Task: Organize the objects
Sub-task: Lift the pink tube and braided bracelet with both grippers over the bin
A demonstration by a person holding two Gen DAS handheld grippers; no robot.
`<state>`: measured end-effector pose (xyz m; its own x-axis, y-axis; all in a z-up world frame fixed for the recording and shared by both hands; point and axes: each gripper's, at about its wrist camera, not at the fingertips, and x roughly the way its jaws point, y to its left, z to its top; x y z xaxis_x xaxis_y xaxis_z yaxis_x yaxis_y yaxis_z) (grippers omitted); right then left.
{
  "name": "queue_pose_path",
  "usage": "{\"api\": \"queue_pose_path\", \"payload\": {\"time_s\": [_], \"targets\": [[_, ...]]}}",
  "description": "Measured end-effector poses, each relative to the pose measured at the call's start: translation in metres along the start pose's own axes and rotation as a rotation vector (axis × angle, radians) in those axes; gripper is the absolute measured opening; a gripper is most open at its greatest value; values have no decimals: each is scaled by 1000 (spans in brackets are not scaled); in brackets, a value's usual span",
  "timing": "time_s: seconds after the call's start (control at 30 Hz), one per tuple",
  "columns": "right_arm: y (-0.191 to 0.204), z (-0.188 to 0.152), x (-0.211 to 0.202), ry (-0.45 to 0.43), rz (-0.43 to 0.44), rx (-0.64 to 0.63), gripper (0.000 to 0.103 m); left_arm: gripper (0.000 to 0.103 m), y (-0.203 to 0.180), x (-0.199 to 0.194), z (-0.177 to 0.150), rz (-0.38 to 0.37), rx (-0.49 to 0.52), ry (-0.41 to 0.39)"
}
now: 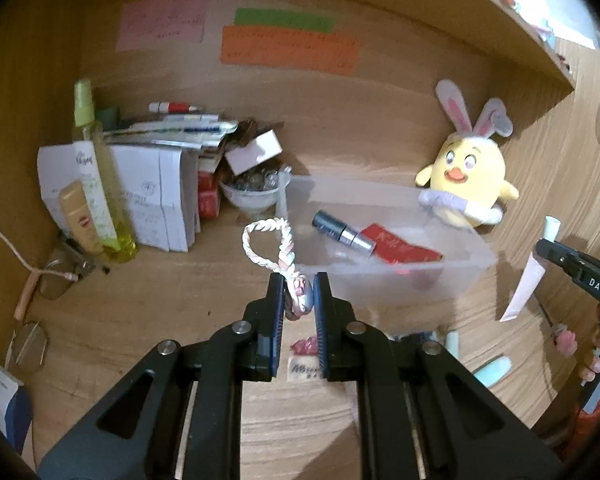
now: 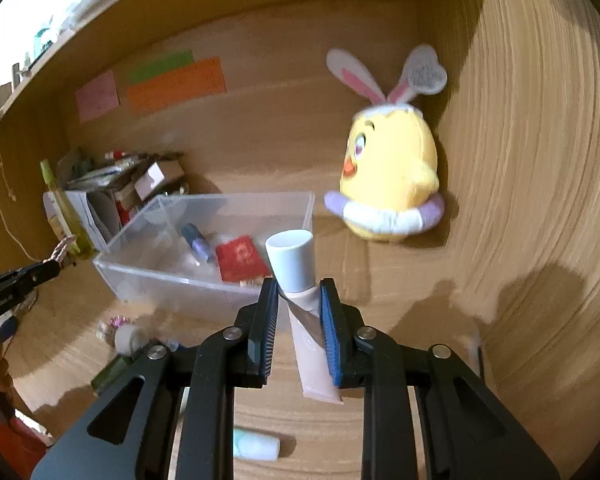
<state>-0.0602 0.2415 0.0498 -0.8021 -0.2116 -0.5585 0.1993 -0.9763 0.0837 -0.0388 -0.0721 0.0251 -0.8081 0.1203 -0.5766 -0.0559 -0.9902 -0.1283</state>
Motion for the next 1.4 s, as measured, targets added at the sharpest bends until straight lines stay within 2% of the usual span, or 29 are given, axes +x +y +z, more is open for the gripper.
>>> {"api": "queue_pose_path", "payload": {"time_s": [0.33,0.57,0.77,1.07,1.27,1.4], "targets": [[12,33,-14,-112,33,-27,19,14,-11,5,26,-31,3,-53],[21,59,-15,-184,46,-54,19,14,-17,21,40,-51,4,-55],[30,75,-6,-200,71,-69,19,14,-21,40,47,-41,0,-36],[46,74,29,-139,96,-103,19,14,-24,73,47,-44,3,27],[47,67,56,-60,109,-120,19,14,-29,99,42,-39,25,82],[43,59,81,30,121,-122,19,14,-32,109,39,-38,43,105]]}}
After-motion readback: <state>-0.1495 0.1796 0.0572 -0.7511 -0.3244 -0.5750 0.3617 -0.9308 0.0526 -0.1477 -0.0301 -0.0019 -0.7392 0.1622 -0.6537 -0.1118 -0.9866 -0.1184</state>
